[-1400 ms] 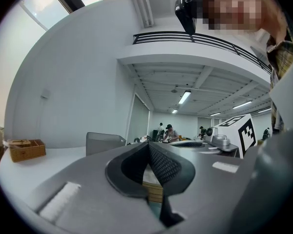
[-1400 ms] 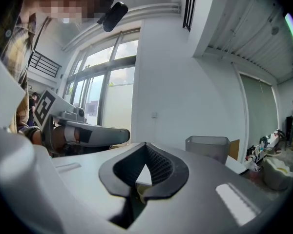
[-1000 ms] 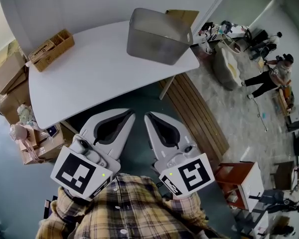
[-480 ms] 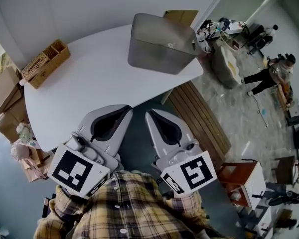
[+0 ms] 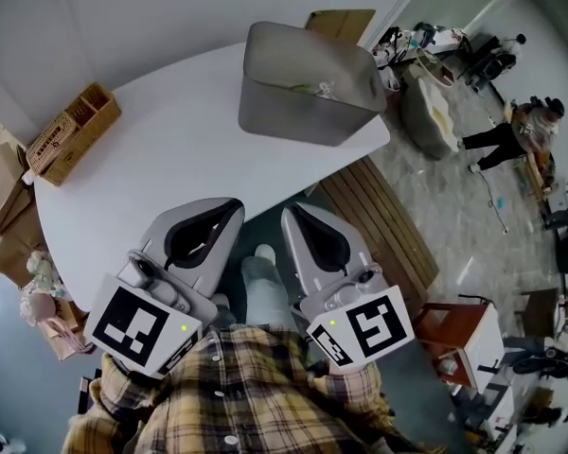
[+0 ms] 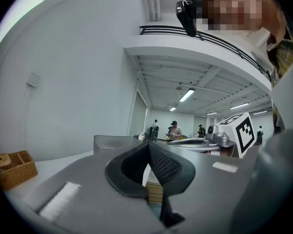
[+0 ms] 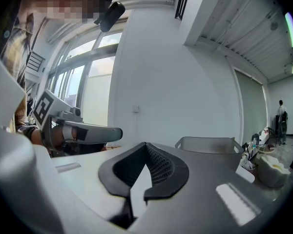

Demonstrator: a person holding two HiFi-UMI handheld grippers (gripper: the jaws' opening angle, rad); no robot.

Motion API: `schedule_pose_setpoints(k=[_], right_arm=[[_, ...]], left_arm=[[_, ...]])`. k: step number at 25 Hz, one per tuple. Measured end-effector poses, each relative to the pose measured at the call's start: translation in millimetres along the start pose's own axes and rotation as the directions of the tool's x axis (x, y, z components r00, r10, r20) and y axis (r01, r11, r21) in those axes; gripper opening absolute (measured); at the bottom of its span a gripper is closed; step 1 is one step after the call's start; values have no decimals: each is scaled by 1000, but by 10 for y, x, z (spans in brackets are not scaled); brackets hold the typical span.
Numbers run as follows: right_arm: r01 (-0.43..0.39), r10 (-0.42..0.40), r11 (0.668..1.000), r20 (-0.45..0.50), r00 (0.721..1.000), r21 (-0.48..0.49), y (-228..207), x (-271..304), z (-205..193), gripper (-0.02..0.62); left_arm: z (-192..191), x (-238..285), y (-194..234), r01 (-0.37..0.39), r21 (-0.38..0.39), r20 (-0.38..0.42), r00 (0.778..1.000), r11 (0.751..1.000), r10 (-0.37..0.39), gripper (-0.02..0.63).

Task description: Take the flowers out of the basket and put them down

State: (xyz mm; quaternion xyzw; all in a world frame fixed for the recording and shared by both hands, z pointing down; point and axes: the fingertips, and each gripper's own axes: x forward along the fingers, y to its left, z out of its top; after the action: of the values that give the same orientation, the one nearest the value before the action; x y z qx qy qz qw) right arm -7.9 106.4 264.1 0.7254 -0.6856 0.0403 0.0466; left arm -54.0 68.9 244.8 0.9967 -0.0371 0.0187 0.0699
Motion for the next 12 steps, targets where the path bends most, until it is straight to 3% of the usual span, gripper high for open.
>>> schedule_pose_setpoints(k=[12], right_arm=[[-74,74,997,-4,997,-2,-750,680,67,5]], left_arm=[[122,771,558,-83,-1,9,996,997,83,12]])
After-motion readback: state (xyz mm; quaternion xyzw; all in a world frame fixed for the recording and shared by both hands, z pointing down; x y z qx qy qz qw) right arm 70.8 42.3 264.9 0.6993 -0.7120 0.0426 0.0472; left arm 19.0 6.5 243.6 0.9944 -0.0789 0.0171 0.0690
